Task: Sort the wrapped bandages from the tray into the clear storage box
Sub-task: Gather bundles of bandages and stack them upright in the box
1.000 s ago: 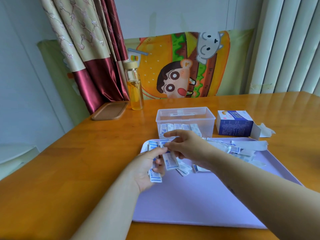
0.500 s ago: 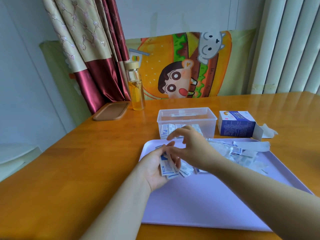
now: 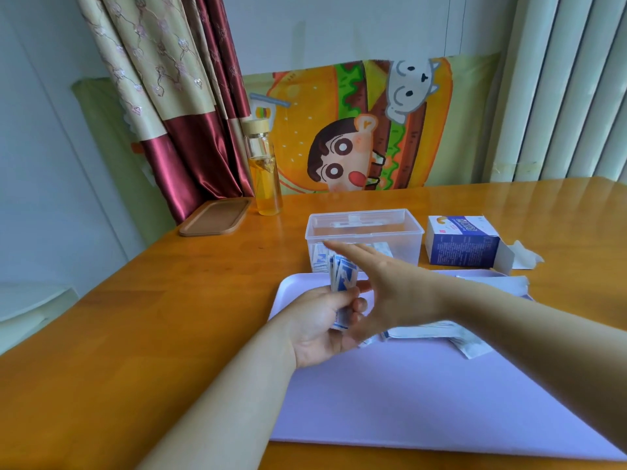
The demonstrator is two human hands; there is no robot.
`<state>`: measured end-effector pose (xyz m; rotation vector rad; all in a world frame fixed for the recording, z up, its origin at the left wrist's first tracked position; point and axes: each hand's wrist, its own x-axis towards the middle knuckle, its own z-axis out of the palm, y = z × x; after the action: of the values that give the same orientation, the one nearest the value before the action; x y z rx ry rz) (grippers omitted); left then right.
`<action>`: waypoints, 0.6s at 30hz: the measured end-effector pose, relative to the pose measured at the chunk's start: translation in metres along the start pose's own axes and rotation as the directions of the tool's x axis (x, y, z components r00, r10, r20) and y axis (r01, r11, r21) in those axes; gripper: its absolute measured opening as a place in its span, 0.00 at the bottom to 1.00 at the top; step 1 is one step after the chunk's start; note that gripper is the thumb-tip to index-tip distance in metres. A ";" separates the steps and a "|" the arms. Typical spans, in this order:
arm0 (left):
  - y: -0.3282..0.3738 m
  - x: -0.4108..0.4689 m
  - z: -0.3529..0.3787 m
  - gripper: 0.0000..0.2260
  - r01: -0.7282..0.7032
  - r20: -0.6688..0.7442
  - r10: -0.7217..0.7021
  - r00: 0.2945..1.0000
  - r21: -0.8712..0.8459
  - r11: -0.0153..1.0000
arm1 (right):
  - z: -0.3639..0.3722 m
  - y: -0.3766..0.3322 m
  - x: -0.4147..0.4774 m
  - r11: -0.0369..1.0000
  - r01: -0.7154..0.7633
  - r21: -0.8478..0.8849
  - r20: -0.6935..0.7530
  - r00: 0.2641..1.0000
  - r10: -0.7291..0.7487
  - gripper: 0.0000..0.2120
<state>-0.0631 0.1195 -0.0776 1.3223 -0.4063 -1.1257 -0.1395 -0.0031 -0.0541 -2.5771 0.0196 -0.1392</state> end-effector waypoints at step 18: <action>0.091 0.029 0.014 0.09 -0.483 0.050 0.536 0.843 0.509 0.712 | -0.101 -0.014 0.037 0.996 0.030 -0.086 -0.513 0.855 -0.070 0.11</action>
<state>-0.0234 0.0750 -0.0022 1.5754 -0.9819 -0.4807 -0.1137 -0.0469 0.0419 -2.5351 0.1603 -0.8640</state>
